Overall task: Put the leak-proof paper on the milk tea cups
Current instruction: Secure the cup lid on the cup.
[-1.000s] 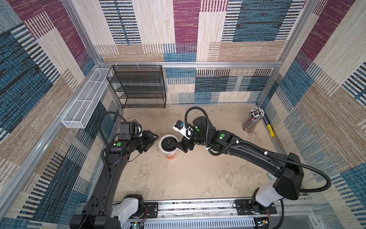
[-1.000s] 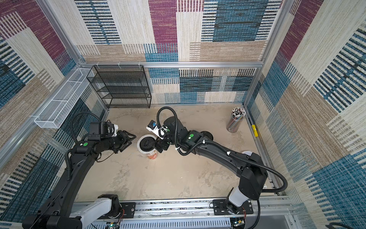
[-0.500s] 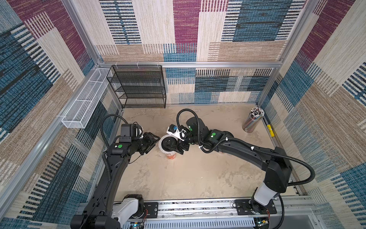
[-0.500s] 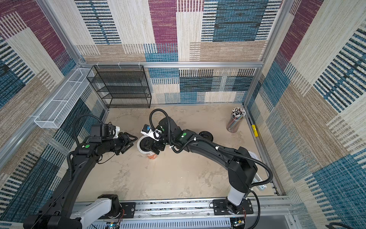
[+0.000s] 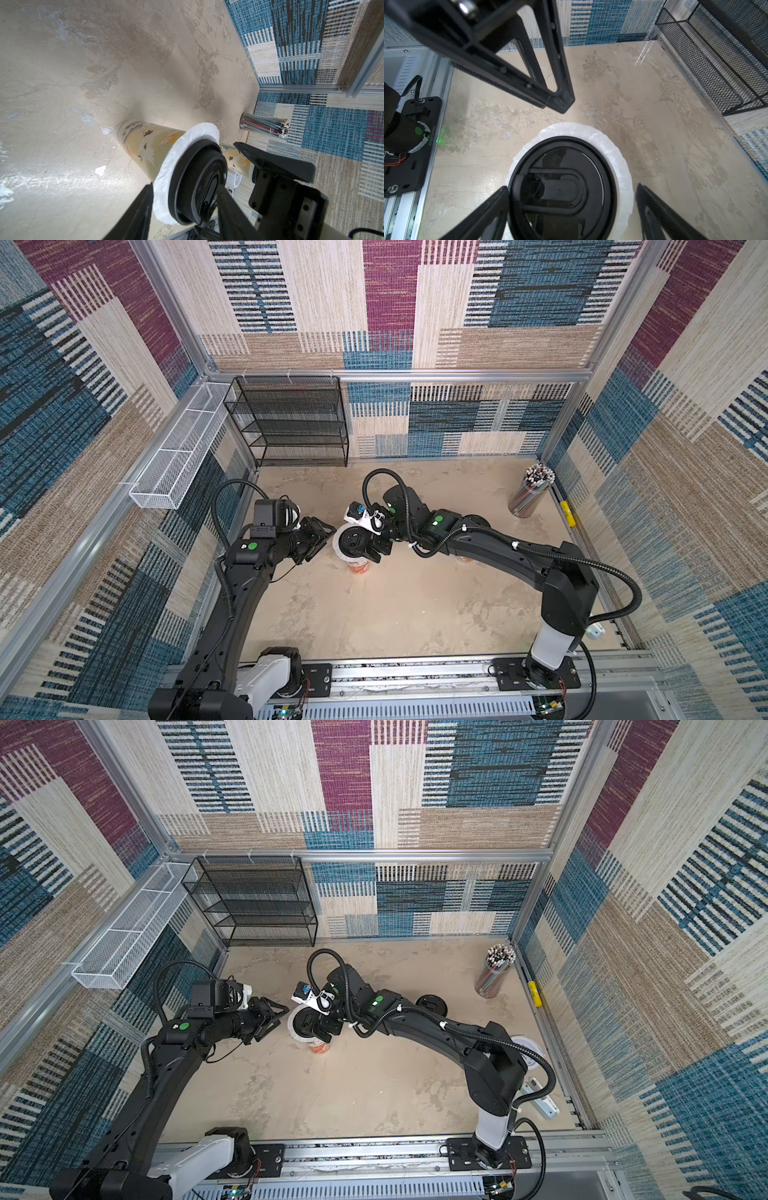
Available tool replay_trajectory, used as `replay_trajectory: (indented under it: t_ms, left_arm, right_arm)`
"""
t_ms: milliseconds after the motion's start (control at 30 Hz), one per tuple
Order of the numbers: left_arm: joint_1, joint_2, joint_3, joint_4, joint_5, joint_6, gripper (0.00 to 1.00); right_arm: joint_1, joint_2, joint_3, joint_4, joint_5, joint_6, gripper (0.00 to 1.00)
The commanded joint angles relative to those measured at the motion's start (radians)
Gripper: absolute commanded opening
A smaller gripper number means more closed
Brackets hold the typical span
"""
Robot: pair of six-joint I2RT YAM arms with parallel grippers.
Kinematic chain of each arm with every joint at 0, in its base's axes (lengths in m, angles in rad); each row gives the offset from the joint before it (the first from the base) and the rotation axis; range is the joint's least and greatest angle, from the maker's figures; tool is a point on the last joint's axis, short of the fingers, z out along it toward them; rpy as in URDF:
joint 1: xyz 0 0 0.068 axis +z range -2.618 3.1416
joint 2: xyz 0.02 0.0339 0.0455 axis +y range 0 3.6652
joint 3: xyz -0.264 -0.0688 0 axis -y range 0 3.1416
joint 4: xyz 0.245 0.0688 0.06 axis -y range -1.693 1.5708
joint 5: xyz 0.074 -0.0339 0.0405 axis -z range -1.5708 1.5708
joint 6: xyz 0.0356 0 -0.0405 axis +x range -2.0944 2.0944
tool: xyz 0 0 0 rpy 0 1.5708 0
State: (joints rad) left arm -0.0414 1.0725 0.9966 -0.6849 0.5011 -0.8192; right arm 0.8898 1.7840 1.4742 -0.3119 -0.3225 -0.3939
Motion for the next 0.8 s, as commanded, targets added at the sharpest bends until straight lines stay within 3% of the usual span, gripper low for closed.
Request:
replay_trajectory:
  t_ms: [0, 767]
  left_arm:
    - [0.000, 0.003, -0.001, 0.021, 0.003, 0.008, 0.52]
    - [0.003, 0.009, -0.001, 0.019, 0.007, 0.015, 0.51]
  right_arm:
    - [0.001, 0.007, 0.011, 0.002, -0.022, -0.007, 0.96]
    - [0.000, 0.049, 0.054, -0.053, -0.026, -0.032, 0.80]
